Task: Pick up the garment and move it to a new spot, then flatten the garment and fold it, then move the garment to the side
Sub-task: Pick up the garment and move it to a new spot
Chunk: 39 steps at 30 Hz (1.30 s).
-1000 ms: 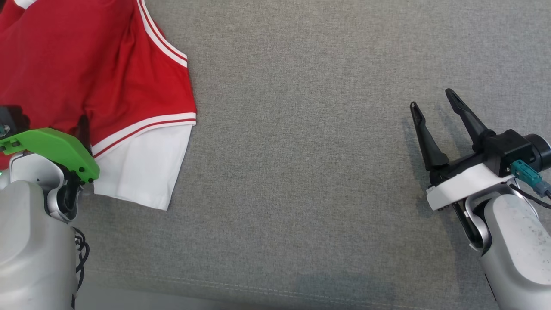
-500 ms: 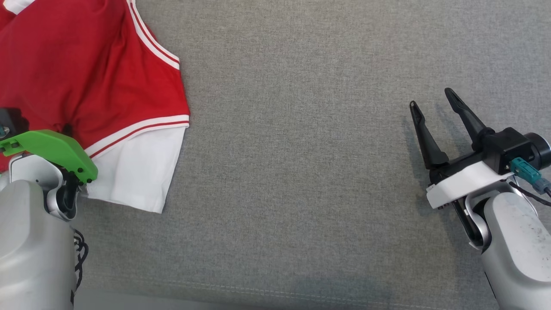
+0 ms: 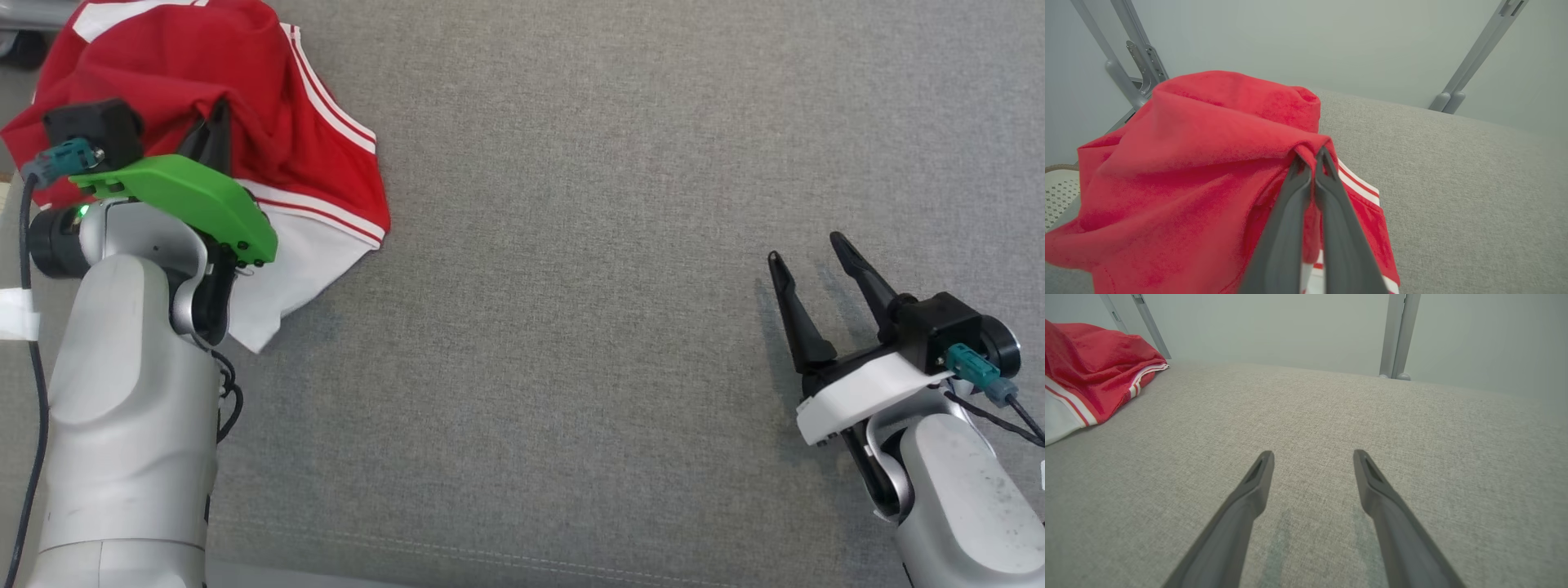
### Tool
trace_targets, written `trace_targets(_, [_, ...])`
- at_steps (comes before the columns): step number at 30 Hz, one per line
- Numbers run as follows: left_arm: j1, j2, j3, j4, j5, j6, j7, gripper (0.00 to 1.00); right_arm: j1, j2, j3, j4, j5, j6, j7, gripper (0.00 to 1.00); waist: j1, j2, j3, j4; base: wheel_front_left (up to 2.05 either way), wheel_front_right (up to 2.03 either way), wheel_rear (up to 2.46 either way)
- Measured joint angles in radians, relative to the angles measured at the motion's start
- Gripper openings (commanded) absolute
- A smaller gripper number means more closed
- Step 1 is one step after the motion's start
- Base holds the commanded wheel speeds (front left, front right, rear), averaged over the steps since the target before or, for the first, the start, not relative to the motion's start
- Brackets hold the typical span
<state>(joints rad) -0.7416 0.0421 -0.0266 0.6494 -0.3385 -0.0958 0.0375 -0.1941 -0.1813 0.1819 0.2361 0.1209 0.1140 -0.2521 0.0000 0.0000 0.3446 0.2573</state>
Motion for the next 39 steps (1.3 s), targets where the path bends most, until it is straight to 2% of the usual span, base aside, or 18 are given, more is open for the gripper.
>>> trace_targets(9, [-0.026, -0.015, -0.147, -0.082, 0.033, -0.023, -0.012, 0.0, 0.003, 0.062, 0.047, 0.006, 0.002, 0.0, 0.0, 1.0, 0.0, 0.0, -0.072, -0.016, 0.0, 0.0, 0.0])
trace_targets(19, [-0.046, -0.024, -0.366, -0.11, 0.04, -0.029, 0.06, 0.0, 0.027, 0.088, 0.016, -0.009, 0.012, -0.002, 0.0, 1.0, 0.0, 0.0, -0.109, -0.127, 0.0, 0.0, 0.0])
trace_targets(21, [-0.047, -0.024, -0.408, -0.109, 0.034, -0.029, 0.076, 0.0, 0.043, 0.091, 0.003, -0.017, 0.012, -0.012, 0.0, 1.0, 0.0, 0.0, -0.114, -0.154, 0.0, 0.0, 0.0])
trace_targets(29, [-0.046, -0.015, -0.69, -0.204, -0.195, -0.029, 0.117, 0.0, 0.108, 0.112, -0.054, -0.053, 0.026, -0.055, 0.0, 1.0, 0.0, 0.0, -0.126, -0.265, 0.0, 0.0, 0.0])
trace_targets(35, [-0.046, -0.01, -0.801, -0.271, -0.282, -0.029, 0.133, 0.0, 0.136, 0.121, -0.068, -0.08, 0.04, -0.072, 0.0, 1.0, 0.0, 0.0, -0.126, -0.35, 0.0, 0.0, 0.0])
trace_targets(39, [-0.062, -0.007, -0.847, -0.314, -0.329, -0.02, 0.132, 0.0, 0.149, 0.127, -0.065, -0.084, 0.049, -0.072, 0.0, 1.0, 0.0, 0.0, -0.121, -0.421, 0.0, 0.0, 0.0])
